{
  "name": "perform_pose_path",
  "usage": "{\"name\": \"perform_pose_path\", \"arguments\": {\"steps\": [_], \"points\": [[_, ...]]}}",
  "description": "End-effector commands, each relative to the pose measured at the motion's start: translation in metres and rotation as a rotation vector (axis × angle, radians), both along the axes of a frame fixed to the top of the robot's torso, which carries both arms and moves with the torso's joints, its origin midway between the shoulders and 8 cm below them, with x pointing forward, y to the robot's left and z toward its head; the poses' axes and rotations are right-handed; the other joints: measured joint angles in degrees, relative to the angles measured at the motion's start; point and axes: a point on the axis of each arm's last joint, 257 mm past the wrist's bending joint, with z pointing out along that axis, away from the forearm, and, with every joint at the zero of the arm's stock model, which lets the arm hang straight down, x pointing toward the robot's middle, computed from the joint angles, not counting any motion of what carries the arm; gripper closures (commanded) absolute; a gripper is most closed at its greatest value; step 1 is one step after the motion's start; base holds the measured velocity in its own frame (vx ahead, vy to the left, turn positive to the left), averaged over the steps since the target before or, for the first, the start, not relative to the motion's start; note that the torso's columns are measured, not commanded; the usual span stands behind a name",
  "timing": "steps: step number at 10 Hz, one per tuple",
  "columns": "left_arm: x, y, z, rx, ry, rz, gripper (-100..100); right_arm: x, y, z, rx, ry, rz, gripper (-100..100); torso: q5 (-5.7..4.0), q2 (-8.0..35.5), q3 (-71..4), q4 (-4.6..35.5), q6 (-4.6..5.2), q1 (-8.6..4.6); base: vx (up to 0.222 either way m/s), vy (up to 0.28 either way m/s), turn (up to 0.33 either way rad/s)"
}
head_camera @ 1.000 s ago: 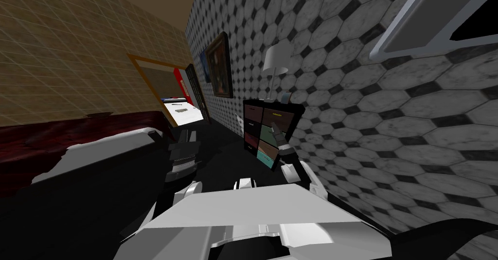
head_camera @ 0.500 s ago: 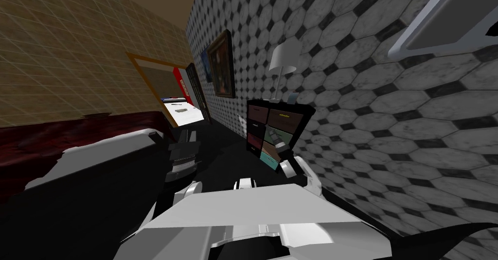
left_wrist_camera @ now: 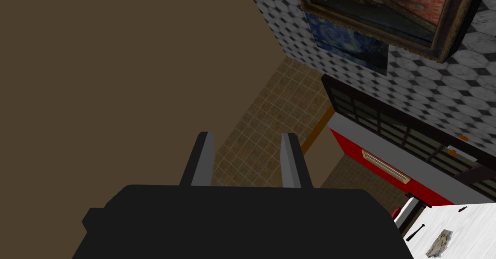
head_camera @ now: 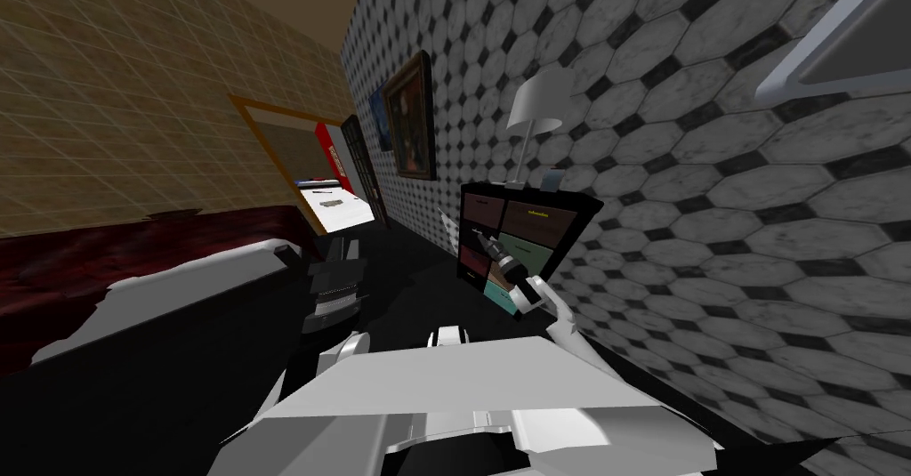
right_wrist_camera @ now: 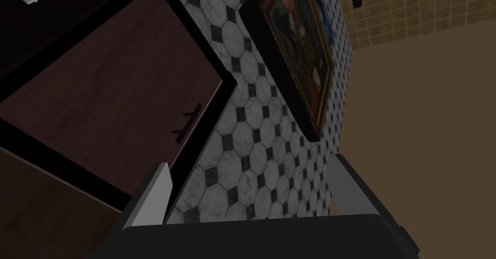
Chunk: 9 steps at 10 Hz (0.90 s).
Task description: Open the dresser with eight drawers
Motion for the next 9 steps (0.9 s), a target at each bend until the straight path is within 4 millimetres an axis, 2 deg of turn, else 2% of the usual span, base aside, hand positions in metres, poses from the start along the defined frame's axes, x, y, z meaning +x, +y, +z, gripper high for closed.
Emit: {"name": "perform_pose_path", "arguments": {"steps": [1,4,5,6,9], "points": [[0.0,0.0,0.0,0.0,0.0,0.0,0,0.018,-0.01,-0.021,-0.142,0.029,-0.038,-100,-0.1,0.16,0.11,0.05,0.02,-0.36,0.051,0.096,-0.007],[0.0,0.0,0.0,0.0,0.0,0.0,0,0.029,-0.02,-0.037,-0.233,0.052,-0.066,-100,-0.06,0.01,0.02,0.01,0.0,-0.14,0.052,0.09,-0.008],[0.0,0.0,0.0,0.0,0.0,0.0,0,0.04,-0.03,-0.047,-0.323,0.062,-0.091,-100,-0.02,0.02,0.02,0.01,0.01,-0.08,0.043,0.119,-0.009],[0.0,0.0,0.0,0.0,0.0,0.0,0,0.04,-0.031,-0.049,-0.324,0.066,-0.093,-100,-0.01,0.04,0.04,0.02,0.0,-0.02,0.034,0.109,-0.009],[0.0,0.0,0.0,0.0,0.0,0.0,0,0.06,-0.057,-0.063,-0.509,0.083,-0.151,-100,-0.06,0.02,0.02,0.01,0.01,-0.21,0.053,0.113,-0.008]]}}
